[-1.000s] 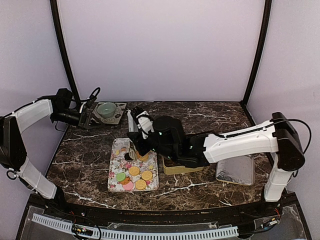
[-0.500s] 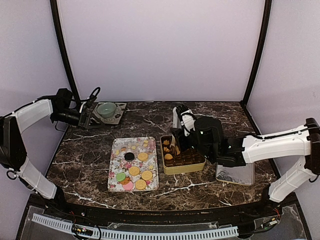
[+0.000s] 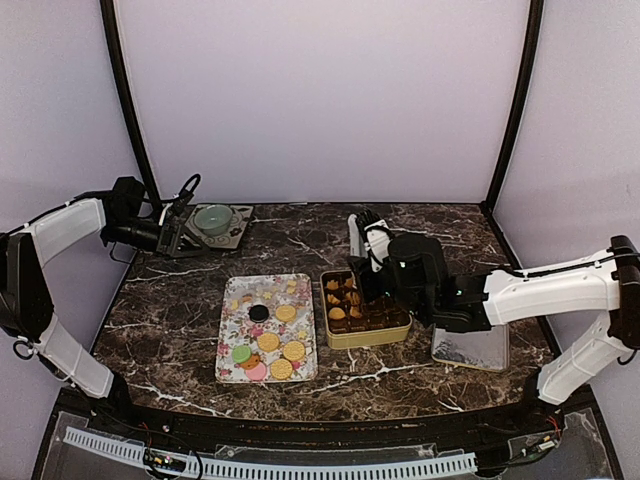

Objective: Pack the cookies
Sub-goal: Place the fake cookies in the empty pocket of the box, then pick up the fake cookies from the plate.

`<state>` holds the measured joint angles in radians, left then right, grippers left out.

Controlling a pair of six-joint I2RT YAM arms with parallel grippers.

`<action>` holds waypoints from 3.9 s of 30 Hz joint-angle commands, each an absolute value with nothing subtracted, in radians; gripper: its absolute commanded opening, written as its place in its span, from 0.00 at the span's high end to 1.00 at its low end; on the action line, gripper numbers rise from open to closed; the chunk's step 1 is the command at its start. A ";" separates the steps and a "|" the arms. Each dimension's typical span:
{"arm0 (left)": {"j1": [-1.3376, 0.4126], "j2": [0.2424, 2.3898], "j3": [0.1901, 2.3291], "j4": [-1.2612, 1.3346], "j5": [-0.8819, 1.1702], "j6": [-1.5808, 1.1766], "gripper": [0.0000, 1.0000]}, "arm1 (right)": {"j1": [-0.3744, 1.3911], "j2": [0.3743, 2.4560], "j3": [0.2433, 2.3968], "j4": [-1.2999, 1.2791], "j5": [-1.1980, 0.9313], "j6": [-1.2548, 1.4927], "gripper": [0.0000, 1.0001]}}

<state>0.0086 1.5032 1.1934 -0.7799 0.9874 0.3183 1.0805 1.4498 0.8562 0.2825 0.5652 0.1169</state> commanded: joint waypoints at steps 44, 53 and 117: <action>0.014 1.486 1.186 -0.799 0.989 0.335 0.01 | 1.354 1.958 1.388 0.415 0.197 0.142 0.66; 0.013 1.480 1.184 -0.806 0.987 0.340 0.01 | 1.355 2.013 1.418 0.375 0.176 0.142 0.60; 0.013 1.456 1.190 -0.853 0.979 0.375 0.01 | 1.300 2.145 1.520 0.425 0.201 0.162 0.54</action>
